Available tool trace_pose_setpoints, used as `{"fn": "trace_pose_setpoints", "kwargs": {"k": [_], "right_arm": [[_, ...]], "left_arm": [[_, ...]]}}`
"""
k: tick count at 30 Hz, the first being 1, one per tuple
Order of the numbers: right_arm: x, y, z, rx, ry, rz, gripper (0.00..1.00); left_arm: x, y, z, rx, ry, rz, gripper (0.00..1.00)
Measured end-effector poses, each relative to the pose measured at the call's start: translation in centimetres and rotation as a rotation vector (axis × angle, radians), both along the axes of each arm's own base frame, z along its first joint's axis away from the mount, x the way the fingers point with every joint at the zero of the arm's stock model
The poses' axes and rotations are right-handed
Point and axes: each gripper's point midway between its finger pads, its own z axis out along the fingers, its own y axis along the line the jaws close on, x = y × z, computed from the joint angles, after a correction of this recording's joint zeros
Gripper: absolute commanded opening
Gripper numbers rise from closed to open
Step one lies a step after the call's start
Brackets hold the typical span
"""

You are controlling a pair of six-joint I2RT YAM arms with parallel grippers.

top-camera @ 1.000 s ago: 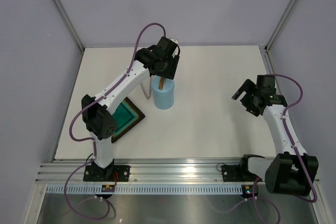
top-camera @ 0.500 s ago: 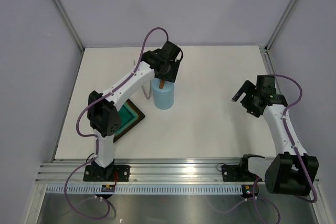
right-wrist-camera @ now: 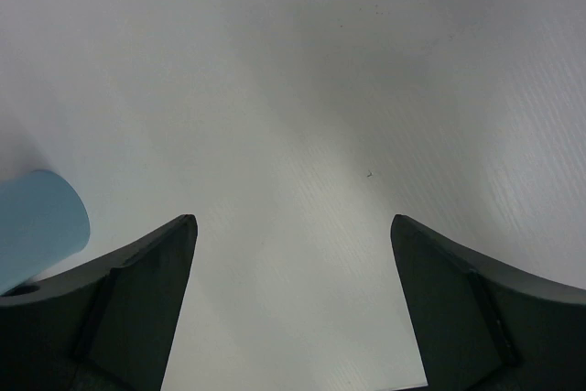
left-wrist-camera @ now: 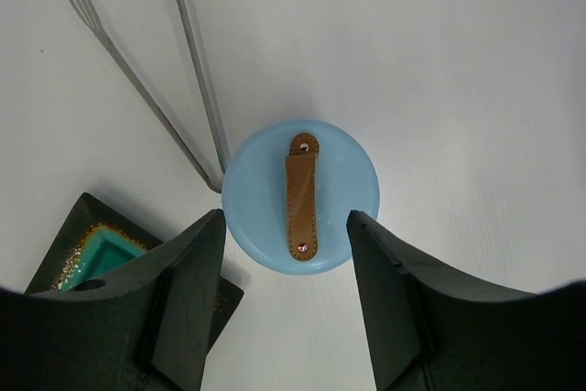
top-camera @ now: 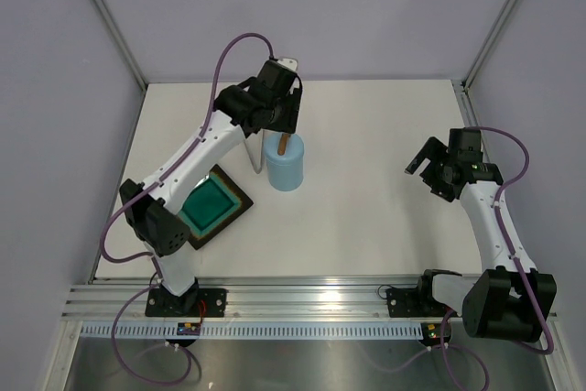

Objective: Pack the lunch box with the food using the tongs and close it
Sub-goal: Close the box lid on the packing box.

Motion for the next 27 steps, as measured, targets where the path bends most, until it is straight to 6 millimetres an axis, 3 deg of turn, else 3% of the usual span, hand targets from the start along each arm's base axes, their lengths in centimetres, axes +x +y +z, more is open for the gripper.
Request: {"fn": "trace_pose_setpoints", "kwargs": {"k": [3,8,9,19,27], "right_arm": [[0.0,0.0,0.0,0.0,0.0,0.0,0.95],[0.0,0.0,0.0,0.0,0.0,0.0,0.95],[0.0,0.0,0.0,-0.001,0.0,0.0,0.95],[0.0,0.0,0.0,-0.003,0.0,0.003,0.95],[0.0,0.0,0.0,-0.003,0.0,0.003,0.95]], "left_arm": [[-0.4,0.3,-2.2,0.022,0.045,0.012,0.57],[-2.0,1.4,-8.5,0.089,0.189,0.037,0.55],[-1.8,1.3,-8.6,0.076,0.186,0.045,0.55],[-1.3,1.5,-7.5,0.031,0.174,0.058,0.54],[-0.1,0.8,-0.7,-0.046,0.021,0.042,0.55]]}}
